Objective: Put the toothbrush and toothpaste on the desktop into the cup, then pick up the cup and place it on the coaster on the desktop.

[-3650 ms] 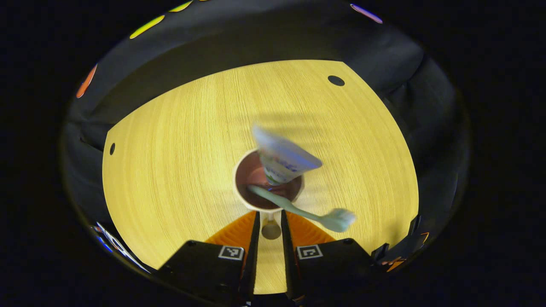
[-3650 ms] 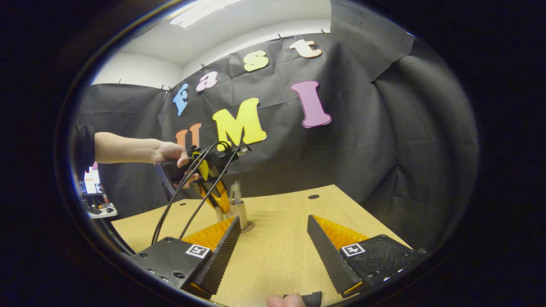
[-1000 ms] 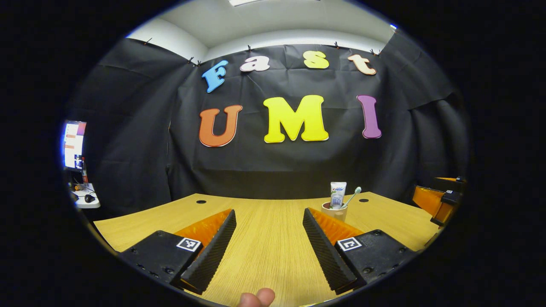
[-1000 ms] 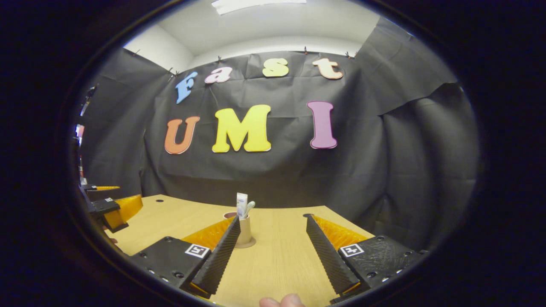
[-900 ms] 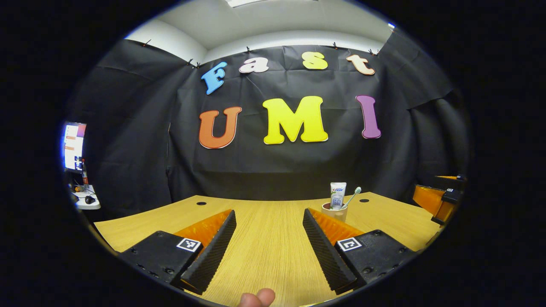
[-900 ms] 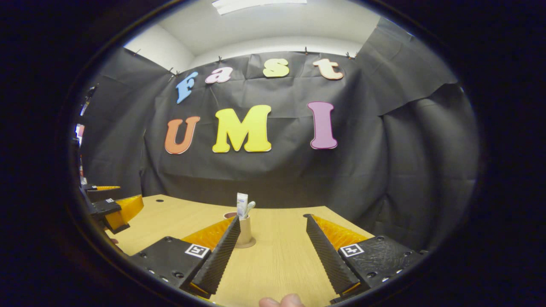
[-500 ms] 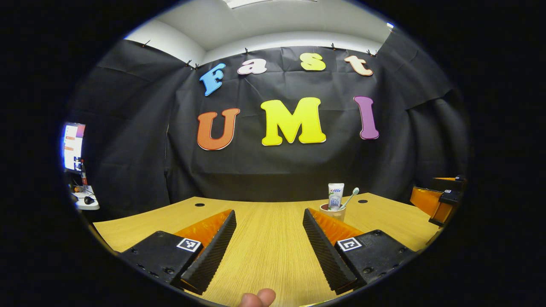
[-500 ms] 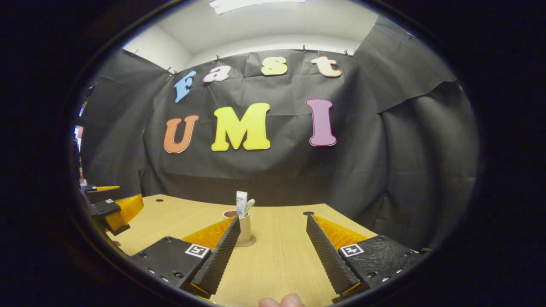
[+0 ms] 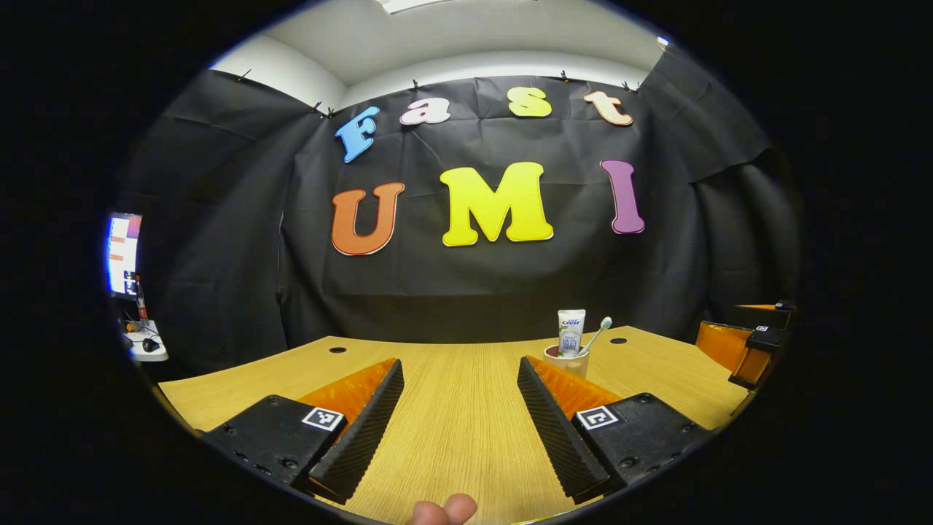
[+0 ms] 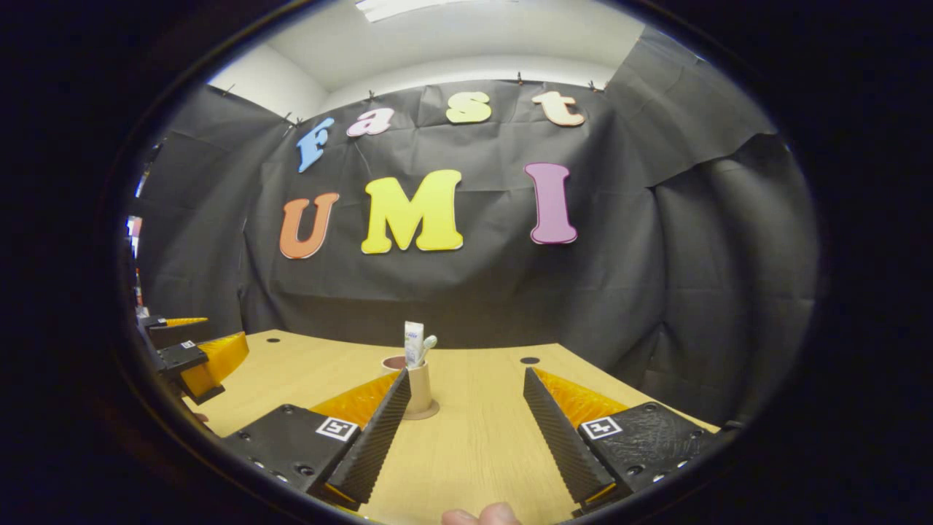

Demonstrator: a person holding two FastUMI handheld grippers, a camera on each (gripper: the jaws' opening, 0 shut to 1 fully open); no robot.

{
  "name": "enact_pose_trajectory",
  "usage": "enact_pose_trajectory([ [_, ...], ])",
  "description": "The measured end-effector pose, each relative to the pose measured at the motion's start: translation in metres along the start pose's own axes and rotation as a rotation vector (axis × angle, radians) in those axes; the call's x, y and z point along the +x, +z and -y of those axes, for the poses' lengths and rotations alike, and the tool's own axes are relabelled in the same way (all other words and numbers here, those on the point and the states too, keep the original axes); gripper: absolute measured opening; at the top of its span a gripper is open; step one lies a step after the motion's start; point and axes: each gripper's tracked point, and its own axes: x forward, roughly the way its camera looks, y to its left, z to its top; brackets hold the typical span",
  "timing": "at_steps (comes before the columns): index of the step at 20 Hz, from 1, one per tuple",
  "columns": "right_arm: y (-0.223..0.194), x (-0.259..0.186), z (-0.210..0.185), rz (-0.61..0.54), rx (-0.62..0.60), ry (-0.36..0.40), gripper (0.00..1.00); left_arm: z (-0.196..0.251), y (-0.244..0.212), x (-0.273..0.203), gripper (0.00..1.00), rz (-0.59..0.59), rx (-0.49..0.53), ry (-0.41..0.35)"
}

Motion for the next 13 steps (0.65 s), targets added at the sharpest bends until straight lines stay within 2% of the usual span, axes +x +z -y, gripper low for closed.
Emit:
enact_pose_trajectory([
  [13,-0.0018,0.0026,-0.0055,-0.003,0.000,0.011,0.95,0.0051,0.0024,0.0074,0.99,0.001,-0.002,-0.007],
])
